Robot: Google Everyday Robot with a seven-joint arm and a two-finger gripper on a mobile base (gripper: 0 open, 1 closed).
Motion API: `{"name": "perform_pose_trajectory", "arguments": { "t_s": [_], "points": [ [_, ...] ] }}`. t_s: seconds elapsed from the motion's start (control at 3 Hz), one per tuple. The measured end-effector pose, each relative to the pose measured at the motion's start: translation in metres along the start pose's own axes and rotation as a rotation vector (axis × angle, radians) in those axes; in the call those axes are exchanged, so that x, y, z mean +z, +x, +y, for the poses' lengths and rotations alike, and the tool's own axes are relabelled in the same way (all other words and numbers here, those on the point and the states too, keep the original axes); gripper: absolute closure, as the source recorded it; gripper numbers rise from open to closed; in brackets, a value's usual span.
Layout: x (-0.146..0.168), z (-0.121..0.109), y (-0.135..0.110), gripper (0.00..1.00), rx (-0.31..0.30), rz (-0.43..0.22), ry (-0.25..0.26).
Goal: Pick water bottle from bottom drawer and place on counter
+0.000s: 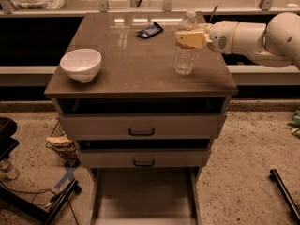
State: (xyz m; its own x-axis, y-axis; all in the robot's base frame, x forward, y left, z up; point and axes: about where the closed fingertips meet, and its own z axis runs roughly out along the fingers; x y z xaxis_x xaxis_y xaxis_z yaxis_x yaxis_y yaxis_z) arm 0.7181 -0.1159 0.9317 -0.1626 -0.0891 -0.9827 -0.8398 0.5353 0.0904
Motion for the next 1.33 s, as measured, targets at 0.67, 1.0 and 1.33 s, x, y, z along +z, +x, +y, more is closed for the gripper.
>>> {"name": "perform_pose_trajectory", "arguments": {
  "t_s": [0.67,1.0,1.33],
  "points": [
    [0.0002,0.0001,-0.0001,0.30,0.000,0.000,0.000],
    [0.0031,0.0017,-0.0001,0.07,0.000,0.000,-0.005],
    [0.0051,0.0027,-0.0001,0.00,0.000,0.000,-0.009]
  ]
}}
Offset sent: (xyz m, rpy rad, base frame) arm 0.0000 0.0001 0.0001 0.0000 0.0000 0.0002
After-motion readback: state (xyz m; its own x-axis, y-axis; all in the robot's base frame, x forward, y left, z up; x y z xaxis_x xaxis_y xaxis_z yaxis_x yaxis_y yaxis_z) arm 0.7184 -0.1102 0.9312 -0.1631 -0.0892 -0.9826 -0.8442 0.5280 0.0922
